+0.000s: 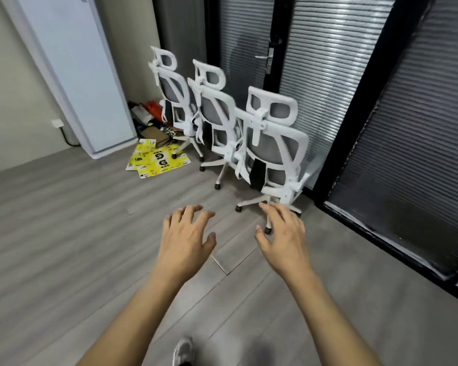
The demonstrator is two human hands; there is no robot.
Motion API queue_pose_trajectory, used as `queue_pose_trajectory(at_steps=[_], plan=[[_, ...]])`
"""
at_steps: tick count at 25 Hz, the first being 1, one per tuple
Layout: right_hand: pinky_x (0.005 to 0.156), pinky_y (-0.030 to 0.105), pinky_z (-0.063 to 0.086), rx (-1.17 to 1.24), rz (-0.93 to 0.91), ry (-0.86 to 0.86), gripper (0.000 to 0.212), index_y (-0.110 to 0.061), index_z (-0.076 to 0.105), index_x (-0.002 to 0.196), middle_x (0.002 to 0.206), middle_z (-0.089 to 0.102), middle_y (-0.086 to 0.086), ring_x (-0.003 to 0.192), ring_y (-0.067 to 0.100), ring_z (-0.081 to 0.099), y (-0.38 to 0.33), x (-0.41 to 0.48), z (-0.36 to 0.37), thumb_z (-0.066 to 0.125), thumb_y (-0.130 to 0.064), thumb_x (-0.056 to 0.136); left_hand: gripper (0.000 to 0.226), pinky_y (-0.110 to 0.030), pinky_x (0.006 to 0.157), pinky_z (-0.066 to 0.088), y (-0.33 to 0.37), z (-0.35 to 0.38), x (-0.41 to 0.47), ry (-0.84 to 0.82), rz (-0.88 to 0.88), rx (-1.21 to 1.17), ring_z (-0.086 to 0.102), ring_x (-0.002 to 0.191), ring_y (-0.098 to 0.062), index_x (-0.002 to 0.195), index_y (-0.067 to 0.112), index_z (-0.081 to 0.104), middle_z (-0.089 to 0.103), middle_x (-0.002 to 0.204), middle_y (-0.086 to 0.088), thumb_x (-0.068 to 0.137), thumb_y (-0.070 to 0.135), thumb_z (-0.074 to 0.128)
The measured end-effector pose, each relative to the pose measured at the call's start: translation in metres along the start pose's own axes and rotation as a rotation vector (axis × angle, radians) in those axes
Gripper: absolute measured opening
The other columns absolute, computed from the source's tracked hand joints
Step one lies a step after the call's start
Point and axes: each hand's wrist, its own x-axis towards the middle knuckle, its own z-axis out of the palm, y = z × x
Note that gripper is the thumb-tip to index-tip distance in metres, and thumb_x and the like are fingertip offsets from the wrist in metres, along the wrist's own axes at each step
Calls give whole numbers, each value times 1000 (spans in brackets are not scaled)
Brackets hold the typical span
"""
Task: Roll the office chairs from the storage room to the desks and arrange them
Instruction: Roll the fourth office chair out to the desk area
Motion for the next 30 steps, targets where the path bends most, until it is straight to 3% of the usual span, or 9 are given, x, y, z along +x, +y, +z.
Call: queue_pose_trajectory(at_steps=[9,15,21,25,30], plan=[[110,41,37,-68,194,129,50,-29,54,137,133,53,-5,125,18,49,30,256,114,63,-33,88,44,-40,91,38,-124,82,302,-67,168,-91,48,118,-26,132,30,47,48,132,2,90,38,56],[108,36,33,-103,348,192,48,-29,53,137,131,53,-8,124,18,49,90,374,158,61,-33,90,43,-42,86,42,-137,153,468,-125,345,-150,52,110,-28,126,31,50,51,125,3,85,37,60],[106,40,34,-103,473,211,48,-28,52,139,132,54,-5,124,20,50,193,516,217,59,-35,92,43,-41,97,37,-130,247,644,-193,395,-161,48,122,-25,133,31,50,50,134,4,91,39,57],[108,40,32,-150,587,151,46,-26,55,133,127,57,-3,123,22,50,251,576,245,59,-44,92,48,-44,108,35,-137,306,737,-294,411,-164,41,133,-28,141,34,44,44,146,-1,95,42,52],[103,38,37,-261,693,127,47,-23,65,113,110,64,-4,110,24,55,289,589,263,68,-58,82,49,-47,97,46,-150,361,790,-345,479,-191,52,120,-32,131,34,52,54,131,-6,87,53,41]])
